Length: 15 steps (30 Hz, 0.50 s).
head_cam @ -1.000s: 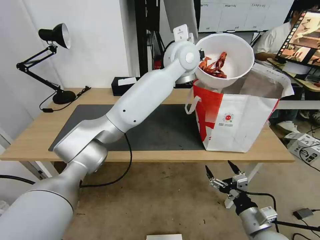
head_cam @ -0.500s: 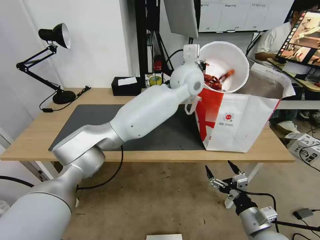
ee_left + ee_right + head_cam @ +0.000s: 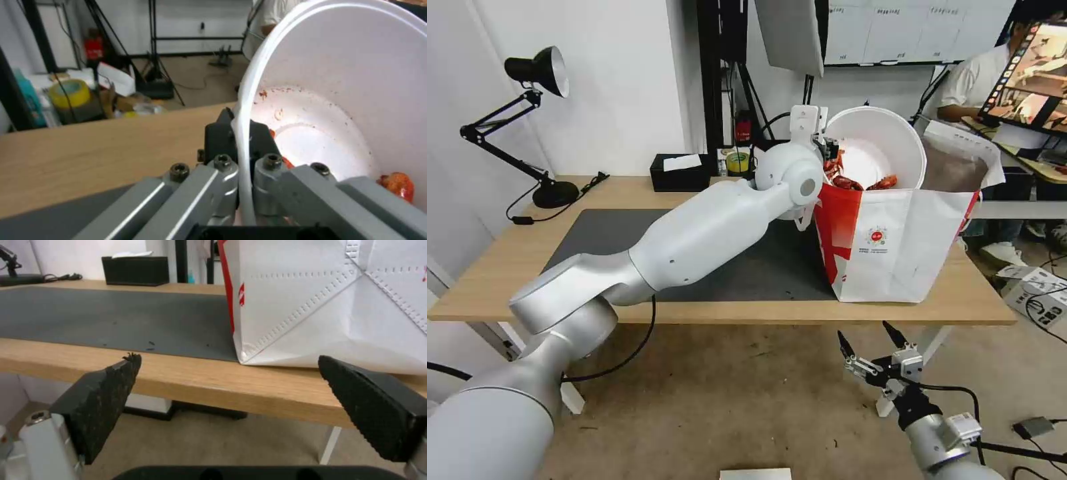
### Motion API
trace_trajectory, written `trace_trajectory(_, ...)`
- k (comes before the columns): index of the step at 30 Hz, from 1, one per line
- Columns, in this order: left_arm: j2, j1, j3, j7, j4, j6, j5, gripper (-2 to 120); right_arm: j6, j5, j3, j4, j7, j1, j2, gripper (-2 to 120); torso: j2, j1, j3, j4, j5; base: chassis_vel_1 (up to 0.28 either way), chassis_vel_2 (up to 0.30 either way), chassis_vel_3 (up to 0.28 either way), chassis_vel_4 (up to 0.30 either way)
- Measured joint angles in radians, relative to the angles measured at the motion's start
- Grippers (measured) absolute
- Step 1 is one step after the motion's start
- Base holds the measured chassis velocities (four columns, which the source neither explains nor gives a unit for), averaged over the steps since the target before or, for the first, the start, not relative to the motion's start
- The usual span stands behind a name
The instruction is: Pick up the trash from the table and place it into the takeout bag.
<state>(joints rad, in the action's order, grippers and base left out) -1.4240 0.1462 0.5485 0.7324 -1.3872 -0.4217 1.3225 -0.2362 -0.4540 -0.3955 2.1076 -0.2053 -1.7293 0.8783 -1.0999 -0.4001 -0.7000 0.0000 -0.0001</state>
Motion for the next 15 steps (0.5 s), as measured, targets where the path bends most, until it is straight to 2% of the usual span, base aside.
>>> trace_trajectory(2, 0.001, -0.002, -0.018, 0.003, -0.019, -0.042, 0.069, 5, 0.000, 0.000, 0.000, 0.000, 0.000, 0.000, 0.000, 100, 0.000, 0.000, 0.000, 0.0000, 0.0000, 0.000, 0.000, 0.000, 0.000)
trace_trajectory(3, 0.001, -0.002, -0.018, 0.003, -0.019, -0.042, 0.069, 5, 0.000, 0.000, 0.000, 0.000, 0.000, 0.000, 0.000, 100, 0.000, 0.000, 0.000, 0.0000, 0.0000, 0.000, 0.000, 0.000, 0.000)
trace_trajectory(5, -0.007, -0.008, -0.035, 0.018, -0.022, -0.070, 0.125, 17, 0.000, 0.000, 0.000, 0.000, 0.000, 0.000, 0.000, 100, 0.000, 0.000, 0.000, -0.0001, 0.0000, 0.000, 0.000, 0.000, 0.000)
trace_trajectory(7, -0.007, -0.011, -0.042, 0.019, -0.023, -0.078, 0.145, 20, 0.000, 0.000, 0.000, 0.000, 0.000, 0.000, 0.000, 100, 0.000, 0.000, 0.000, -0.0001, 0.0000, 0.000, 0.000, 0.000, 0.000)
trace_trajectory(9, 0.000, -0.020, -0.056, 0.018, -0.034, -0.098, 0.175, 30, 0.000, 0.000, 0.000, 0.000, 0.000, 0.000, 0.000, 100, 0.000, 0.000, 0.000, -0.0001, 0.0000, 0.000, 0.000, 0.000, 0.000)
trace_trajectory(10, 0.000, -0.020, -0.056, 0.018, -0.034, -0.098, 0.175, 30, 0.000, 0.000, 0.000, 0.000, 0.000, 0.000, 0.000, 100, 0.000, 0.000, 0.000, -0.0001, 0.0000, 0.000, 0.000, 0.000, 0.000)
trace_trajectory(13, 0.020, -0.027, -0.059, 0.014, -0.045, -0.105, 0.185, 45, 0.000, 0.000, 0.000, 0.000, 0.000, 0.000, 0.000, 100, 0.000, 0.000, 0.000, 0.0001, 0.0000, 0.000, 0.000, 0.000, 0.000)
trace_trajectory(14, 0.020, -0.027, -0.059, 0.014, -0.045, -0.105, 0.185, 45, 0.000, 0.000, 0.000, 0.000, 0.000, 0.000, 0.000, 100, 0.000, 0.000, 0.000, 0.0001, 0.0000, 0.000, 0.000, 0.000, 0.000)
trace_trajectory(15, 0.024, -0.029, -0.059, 0.014, -0.048, -0.105, 0.185, 50, 0.000, 0.000, 0.000, 0.000, 0.000, 0.000, 0.000, 100, 0.000, 0.000, 0.000, 0.0001, -0.0001, 0.000, 0.000, 0.000, 0.000)
